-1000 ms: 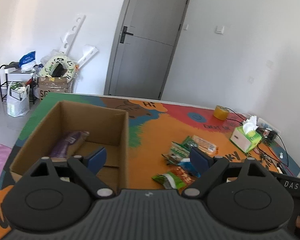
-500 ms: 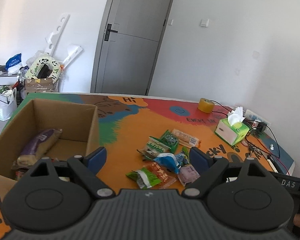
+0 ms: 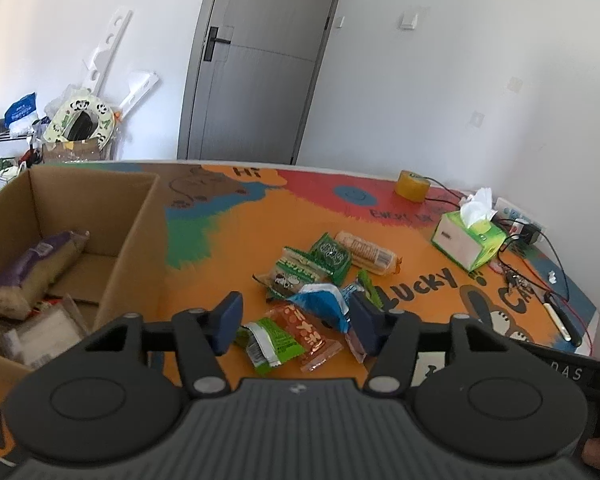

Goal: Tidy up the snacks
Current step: 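Grasp the green packet with the left gripper while the right gripper grasps the pink-purple packet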

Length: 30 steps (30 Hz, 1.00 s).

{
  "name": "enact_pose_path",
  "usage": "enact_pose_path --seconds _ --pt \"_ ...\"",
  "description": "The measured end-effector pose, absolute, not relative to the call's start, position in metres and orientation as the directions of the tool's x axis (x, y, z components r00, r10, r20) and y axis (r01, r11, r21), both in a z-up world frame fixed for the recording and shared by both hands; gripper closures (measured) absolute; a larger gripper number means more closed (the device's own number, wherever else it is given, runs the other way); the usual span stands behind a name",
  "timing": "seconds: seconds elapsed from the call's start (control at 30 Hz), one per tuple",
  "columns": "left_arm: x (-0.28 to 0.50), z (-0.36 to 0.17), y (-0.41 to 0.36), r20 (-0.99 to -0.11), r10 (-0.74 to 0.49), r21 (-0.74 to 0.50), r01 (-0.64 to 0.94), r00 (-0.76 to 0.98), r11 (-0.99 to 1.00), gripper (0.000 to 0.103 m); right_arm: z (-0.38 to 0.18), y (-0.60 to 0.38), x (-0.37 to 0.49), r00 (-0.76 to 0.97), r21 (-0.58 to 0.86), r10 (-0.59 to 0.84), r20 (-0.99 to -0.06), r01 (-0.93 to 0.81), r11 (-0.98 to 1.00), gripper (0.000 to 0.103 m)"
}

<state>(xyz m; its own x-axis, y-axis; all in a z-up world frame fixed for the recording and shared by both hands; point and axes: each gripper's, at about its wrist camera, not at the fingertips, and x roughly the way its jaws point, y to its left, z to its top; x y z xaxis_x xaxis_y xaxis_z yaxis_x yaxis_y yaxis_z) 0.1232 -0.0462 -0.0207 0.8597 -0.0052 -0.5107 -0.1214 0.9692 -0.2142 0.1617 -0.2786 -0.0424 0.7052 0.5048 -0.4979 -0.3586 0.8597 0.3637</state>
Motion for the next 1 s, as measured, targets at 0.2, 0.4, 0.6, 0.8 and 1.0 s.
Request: enact_pose_path --seconds 0.2,0.4,0.6,0.8,1.0 --pt "0.141 -0.04 -0.049 -0.546 0.013 -0.208 -0.15 0.838 0.967 0.05 -0.052 -0.261 0.177 0.689 0.343 0.508 -0.516 -0.377 0.86 0.023" --pt "0.15 -0.055 -0.048 -0.569 0.031 -0.202 -0.176 0.822 0.963 0.054 -0.061 -0.244 0.191 0.672 0.319 0.511 -0.536 -0.399 0.859 0.023" --pt "0.158 -0.067 -0.043 -0.595 0.059 -0.197 -0.217 0.801 0.956 0.054 -0.066 -0.23 0.201 0.655 0.297 0.517 -0.551 -0.424 0.855 0.023" --pt "0.163 -0.078 -0.039 -0.61 0.072 -0.202 -0.243 0.789 0.949 0.054 -0.072 -0.217 0.208 0.645 0.269 0.508 -0.571 -0.438 0.858 0.023" --pt "0.163 -0.083 -0.037 -0.599 0.077 -0.198 -0.241 0.797 0.95 0.067 -0.077 -0.208 0.204 0.65 0.218 0.486 -0.584 -0.452 0.865 0.037"
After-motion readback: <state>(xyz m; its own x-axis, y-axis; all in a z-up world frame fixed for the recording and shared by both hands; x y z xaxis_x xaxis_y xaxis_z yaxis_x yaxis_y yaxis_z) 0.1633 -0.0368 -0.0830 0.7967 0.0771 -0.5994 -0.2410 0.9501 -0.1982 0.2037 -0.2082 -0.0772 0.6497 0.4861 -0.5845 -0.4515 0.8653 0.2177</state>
